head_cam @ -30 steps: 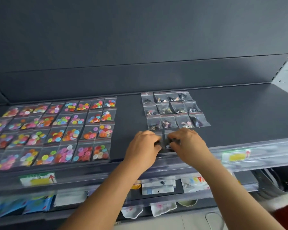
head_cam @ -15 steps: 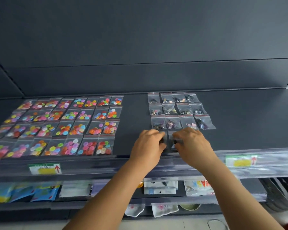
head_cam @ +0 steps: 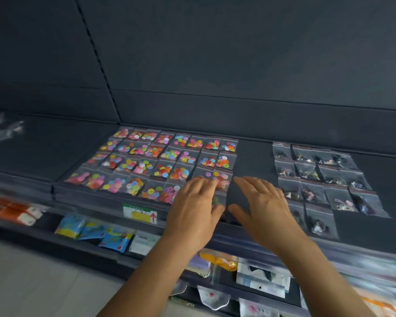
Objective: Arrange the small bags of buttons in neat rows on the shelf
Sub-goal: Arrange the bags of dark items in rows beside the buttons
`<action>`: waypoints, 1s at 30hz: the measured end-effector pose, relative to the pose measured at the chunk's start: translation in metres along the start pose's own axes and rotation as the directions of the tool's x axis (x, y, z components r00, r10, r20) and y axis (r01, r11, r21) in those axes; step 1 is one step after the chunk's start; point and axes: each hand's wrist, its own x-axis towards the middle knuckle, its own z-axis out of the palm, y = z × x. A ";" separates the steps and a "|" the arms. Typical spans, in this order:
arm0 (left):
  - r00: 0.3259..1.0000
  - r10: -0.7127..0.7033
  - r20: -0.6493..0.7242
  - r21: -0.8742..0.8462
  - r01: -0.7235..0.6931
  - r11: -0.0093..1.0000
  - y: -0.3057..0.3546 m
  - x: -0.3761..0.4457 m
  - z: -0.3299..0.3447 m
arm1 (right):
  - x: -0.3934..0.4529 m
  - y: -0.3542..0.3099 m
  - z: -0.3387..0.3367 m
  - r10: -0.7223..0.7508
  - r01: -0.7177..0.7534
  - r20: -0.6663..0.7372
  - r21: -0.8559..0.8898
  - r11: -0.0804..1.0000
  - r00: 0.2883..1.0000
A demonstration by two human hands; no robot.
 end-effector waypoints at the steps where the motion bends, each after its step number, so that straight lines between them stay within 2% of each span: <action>1: 1.000 -0.025 -0.012 0.003 0.025 1.000 -0.015 -0.005 -0.007 | 0.006 -0.015 0.004 -0.025 0.025 0.002 0.011 1.000 1.000; 9: 0.976 -0.202 -0.088 0.018 0.204 0.979 -0.154 -0.053 -0.071 | 0.054 -0.160 0.050 -0.191 0.188 0.026 0.083 0.979 0.981; 19: 0.938 -0.304 -0.170 0.051 0.316 0.947 -0.327 -0.112 -0.145 | 0.104 -0.350 0.120 -0.308 0.290 0.064 0.195 0.937 0.949; 30: 0.868 -0.443 -0.223 0.018 0.458 0.889 -0.470 -0.127 -0.184 | 0.179 -0.485 0.178 -0.460 0.430 0.112 0.216 0.877 0.881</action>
